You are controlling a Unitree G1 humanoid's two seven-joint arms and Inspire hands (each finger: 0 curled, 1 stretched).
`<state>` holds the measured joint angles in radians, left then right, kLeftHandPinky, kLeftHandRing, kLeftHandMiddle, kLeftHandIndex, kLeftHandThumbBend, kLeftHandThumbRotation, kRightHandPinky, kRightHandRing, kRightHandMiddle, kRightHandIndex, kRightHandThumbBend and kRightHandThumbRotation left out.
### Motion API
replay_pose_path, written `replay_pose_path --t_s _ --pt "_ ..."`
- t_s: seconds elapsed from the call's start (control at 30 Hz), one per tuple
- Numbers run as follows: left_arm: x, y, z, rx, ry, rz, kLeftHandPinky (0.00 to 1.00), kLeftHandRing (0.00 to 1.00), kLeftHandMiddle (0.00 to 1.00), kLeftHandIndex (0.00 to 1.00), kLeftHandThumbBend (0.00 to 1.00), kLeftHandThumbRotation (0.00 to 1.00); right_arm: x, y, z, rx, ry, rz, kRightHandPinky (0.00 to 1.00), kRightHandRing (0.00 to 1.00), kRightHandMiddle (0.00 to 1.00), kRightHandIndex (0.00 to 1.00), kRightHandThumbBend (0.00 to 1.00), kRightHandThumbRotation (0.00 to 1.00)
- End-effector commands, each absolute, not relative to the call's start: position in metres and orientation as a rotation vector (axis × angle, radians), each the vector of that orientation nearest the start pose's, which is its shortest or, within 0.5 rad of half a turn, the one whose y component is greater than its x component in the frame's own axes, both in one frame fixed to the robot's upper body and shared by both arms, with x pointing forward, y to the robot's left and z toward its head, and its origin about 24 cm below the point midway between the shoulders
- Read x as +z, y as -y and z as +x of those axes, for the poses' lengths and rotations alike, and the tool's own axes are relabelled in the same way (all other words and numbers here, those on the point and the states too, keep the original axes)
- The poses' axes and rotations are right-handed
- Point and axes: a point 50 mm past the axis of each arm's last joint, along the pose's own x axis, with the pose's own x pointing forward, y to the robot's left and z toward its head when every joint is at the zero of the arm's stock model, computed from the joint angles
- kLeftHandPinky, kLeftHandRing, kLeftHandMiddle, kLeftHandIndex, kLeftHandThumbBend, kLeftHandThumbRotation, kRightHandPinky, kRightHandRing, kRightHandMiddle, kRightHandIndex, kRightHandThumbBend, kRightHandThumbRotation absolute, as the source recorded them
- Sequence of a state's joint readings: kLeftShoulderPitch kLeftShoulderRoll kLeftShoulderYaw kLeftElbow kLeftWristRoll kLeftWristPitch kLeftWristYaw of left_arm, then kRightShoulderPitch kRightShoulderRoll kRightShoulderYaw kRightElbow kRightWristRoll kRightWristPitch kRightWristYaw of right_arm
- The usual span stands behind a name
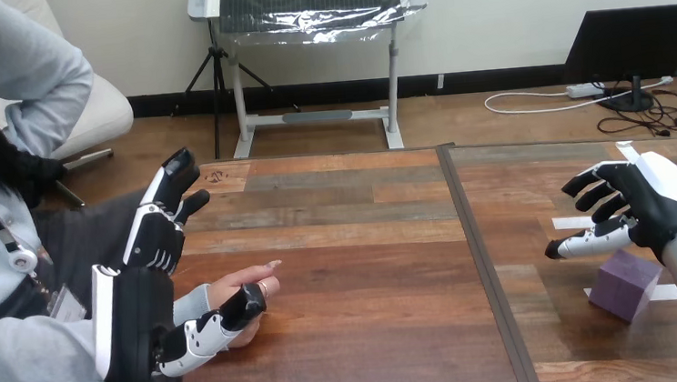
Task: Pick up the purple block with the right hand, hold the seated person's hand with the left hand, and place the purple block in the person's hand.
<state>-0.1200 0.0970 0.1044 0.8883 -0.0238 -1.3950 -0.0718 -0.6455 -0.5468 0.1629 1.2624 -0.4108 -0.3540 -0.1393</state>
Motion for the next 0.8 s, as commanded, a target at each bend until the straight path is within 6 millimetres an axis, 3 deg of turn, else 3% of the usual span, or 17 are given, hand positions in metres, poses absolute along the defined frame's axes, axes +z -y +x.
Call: replay_pose_path --t_s 0.0,0.4,0.5,0.6,0.77 --pt "0.023 -0.179 0.223 -0.004 0.703 0.117 0.84 0.90 0.91 0.88 1.00 0.62 0.061 0.289 0.347 -0.068 -0.170 -0.979 0.60 0.69 0.73 0.76 0.96 0.07" --pt "0.024 -0.179 0.223 -0.007 0.701 0.116 0.84 0.90 0.91 0.88 1.00 0.62 0.060 0.296 0.343 -0.062 -0.195 -0.977 0.64 0.71 0.77 0.81 1.00 0.20" --pt "0.024 -0.180 0.223 -0.005 0.702 0.117 0.84 0.90 0.91 0.88 1.00 0.62 0.060 0.298 0.341 -0.060 -0.194 -0.970 0.60 0.67 0.76 0.82 1.00 0.23" --pt "0.024 -0.180 0.223 -0.005 0.703 0.115 0.84 0.91 0.91 0.88 1.00 0.62 0.059 0.300 0.340 -0.060 -0.194 -0.968 0.53 0.60 0.68 0.83 1.00 0.26" --pt "0.024 -0.180 0.223 -0.005 0.705 0.115 0.84 0.91 0.92 0.88 1.00 0.61 0.058 0.302 0.338 -0.059 -0.203 -0.970 0.38 0.40 0.47 0.84 1.00 0.31"
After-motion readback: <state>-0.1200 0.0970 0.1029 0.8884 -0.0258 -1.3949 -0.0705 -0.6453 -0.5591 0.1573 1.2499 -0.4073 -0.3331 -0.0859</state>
